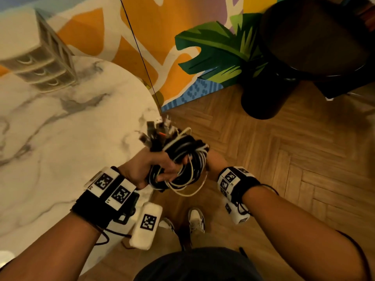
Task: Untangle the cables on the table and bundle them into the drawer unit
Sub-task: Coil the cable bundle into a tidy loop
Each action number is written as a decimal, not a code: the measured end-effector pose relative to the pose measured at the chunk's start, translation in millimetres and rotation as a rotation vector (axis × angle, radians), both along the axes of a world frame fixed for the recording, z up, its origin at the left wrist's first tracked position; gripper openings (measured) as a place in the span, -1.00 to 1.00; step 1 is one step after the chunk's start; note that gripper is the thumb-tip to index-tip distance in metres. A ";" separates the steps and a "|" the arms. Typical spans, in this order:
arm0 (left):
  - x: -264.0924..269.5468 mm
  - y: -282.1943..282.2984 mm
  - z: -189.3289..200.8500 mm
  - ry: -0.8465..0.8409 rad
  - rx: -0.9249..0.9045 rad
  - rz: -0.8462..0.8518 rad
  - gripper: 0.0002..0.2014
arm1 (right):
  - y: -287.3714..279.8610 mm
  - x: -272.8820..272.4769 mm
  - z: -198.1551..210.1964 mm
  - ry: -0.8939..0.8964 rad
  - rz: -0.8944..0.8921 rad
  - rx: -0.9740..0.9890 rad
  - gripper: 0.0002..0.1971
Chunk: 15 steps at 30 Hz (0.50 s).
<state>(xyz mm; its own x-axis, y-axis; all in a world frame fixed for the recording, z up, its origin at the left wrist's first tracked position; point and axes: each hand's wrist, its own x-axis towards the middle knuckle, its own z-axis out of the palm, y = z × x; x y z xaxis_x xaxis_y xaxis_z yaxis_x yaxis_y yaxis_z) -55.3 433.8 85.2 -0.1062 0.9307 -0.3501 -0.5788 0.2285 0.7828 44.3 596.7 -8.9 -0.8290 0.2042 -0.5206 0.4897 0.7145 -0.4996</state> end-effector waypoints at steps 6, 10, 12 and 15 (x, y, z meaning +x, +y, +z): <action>16.3 1.3 9.1 0.486 -0.185 0.027 -0.74 | 20.3 -21.7 20.2 -0.088 0.068 0.208 -0.70; 15.5 4.6 -4.1 0.673 -0.255 0.164 -0.86 | 22.4 -22.7 36.0 -0.146 -0.114 -0.232 -0.70; 14.3 4.3 -16.1 0.721 -0.294 0.185 -0.87 | 10.3 -19.2 47.1 -0.055 -0.339 -0.595 -0.70; 14.3 8.3 -23.2 0.693 -0.320 0.278 -0.91 | -16.9 -14.8 53.3 0.104 -0.703 -0.857 -0.63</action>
<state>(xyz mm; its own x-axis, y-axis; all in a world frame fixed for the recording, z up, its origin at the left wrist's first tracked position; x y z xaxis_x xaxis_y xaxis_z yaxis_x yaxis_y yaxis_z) -40.9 442.1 62.1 -0.6093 0.7041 -0.3647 -0.0554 0.4210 0.9054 29.5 579.8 44.4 -0.7177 0.2515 -0.6494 0.5771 -0.3071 -0.7567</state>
